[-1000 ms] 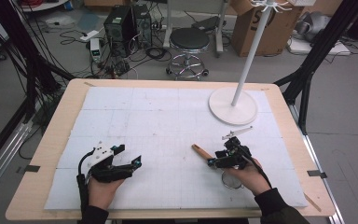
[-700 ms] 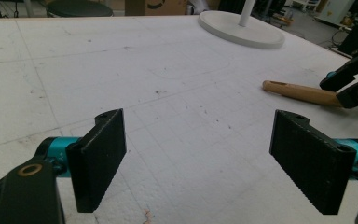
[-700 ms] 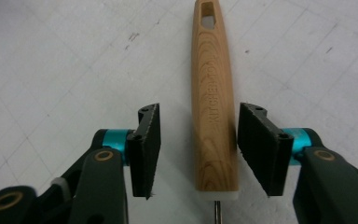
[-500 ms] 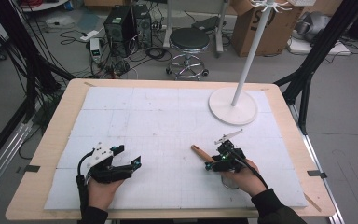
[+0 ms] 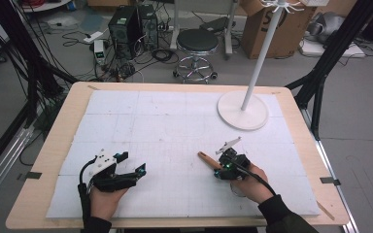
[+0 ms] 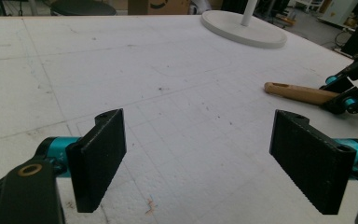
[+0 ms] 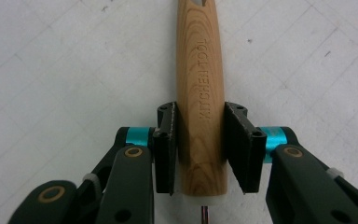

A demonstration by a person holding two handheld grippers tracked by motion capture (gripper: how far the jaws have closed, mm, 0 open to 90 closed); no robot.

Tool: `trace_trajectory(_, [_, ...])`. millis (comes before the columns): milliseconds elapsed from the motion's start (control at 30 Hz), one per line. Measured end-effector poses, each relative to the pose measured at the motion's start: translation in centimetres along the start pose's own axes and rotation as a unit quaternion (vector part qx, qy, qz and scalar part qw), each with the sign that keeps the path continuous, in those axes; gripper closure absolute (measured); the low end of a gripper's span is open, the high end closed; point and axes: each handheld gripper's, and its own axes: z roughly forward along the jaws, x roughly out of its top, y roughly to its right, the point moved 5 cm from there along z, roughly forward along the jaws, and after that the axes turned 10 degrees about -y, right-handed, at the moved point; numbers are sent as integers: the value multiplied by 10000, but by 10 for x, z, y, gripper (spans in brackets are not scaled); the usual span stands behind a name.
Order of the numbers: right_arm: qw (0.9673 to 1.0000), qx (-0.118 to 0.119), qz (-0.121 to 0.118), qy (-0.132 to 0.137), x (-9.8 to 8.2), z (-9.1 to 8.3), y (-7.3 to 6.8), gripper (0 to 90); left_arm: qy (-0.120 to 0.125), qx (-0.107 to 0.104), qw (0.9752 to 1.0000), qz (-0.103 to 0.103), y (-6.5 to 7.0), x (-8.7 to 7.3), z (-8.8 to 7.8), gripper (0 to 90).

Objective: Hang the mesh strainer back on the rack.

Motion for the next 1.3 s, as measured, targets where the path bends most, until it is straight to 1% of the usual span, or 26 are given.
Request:
trace_trajectory(67, [10000, 77, 42, -38, 1, 0, 1, 666, 9, -1, 10000, -9, 0, 0, 0, 191])
trace_trajectory(133, [9999, 114, 7, -14, 1, 1, 3, 672, 24, 11, 10000, -16, 0, 0, -1, 191])
trace_trajectory(200, [9999, 124, -2, -57, 0, 0, 2, 678, 26, 13, 10000, -29, -1, 0, -1, 191])
trace_trajectory(267, [9999, 159, -16, -38, 1, 0, 3, 680, 27, 26, 10000, -38, -2, -1, -1, 191])
trace_trajectory(300, [9998, 219, -5, -10, 0, -1, 5, 682, 29, 34, 10000, -47, -2, -1, -1, 191])
trace_trajectory(400, [9999, 126, -74, 56, -1, -2, 3, 683, 37, 27, 10000, -68, -3, -1, -2, 191])
trace_trajectory(433, [9998, 170, -43, 137, -1, -3, 3, 683, 51, 16, 10000, -56, -4, -1, -2, 191])
trace_trajectory(467, [9993, 240, 53, 269, -1, -5, 5, 682, 49, 27, 10000, -69, -4, -1, -3, 191])
trace_trajectory(500, [9984, 328, 130, 436, -1, -9, 8, 682, 50, 35, 10000, -75, -4, -1, -3, 191])
trace_trajectory(533, [9974, 446, 176, 544, -1, -11, 11, 682, 54, 46, 10000, -68, -4, -1, -3, 191])
trace_trajectory(567, [9962, 448, 266, 692, -1, -16, 14, 682, 53, 39, 9999, -81, -4, -1, -3, 191])
trace_trajectory(633, [9945, 514, 316, 861, -2, -23, 20, 682, 53, 30, 10000, -69, -3, -1, -3, 191])
trace_trajectory(667, [9929, 498, 367, 1019, -2, -28, 22, 681, 63, 35, 10000, -65, -3, 0, -3, 191])
trace_trajectory(700, [9913, 593, 415, 1102, -3, -33, 25, 681, 62, 38, 10000, -51, -3, 0, -3, 191])
trace_trajectory(733, [9898, 593, 411, 1228, -3, -38, 27, 681, 64, 38, 10000, -53, -3, 0, -3, 192])
trace_trajectory(767, [9871, 617, 392, 1423, -3, -44, 29, 681, 62, 46, 10000, -49, -3, 0, -3, 191])
trace_trajectory(800, [9844, 726, 388, 1555, -4, -49, 30, 681, 63, 50, 10000, -46, -3, 0, -3, 191])
trace_trajectory(867, [9801, 690, 377, 1822, -5, -61, 33, 680, 49, 49, 10000, -43, -4, 0, -2, 191])
trace_trajectory(967, [9714, 708, 448, 2223, -6, -77, 39, 680, 44, 48, 10000, -48, -4, 0, -2, 191])
trace_trajectory(1033, [9655, 663, 543, 2457, -5, -87, 45, 680, 61, 57, 10000, -41, -4, 0, -2, 191])
trace_trajectory(1067, [9621, 647, 570, 2586, -4, -92, 47, 680, 78, 61, 9999, -40, -4, 0, -3, 191])
trace_trajectory(1100, [9578, 624, 599, 2742, -4, -98, 50, 680, 92, 92, 9999, -42, -4, 1, -3, 191])
trace_trajectory(1133, [9527, 613, 640, 2908, -3, -105, 53, 680, 102, 103, 9999, -52, -4, 1, -3, 190])
trace_trajectory(1167, [9483, 624, 686, 3037, -1, -111, 55, 680, 93, 75, 9999, -68, -4, 1, -3, 190])
trace_trajectory(1267, [9336, 545, 820, 3446, 2, -129, 63, 680, 94, 83, 9999, -59, -5, 0, -3, 191])
trace_trajectory(1300, [9270, 500, 868, 3615, 3, -135, 66, 680, 105, 88, 9999, -59, -5, 1, -3, 190])
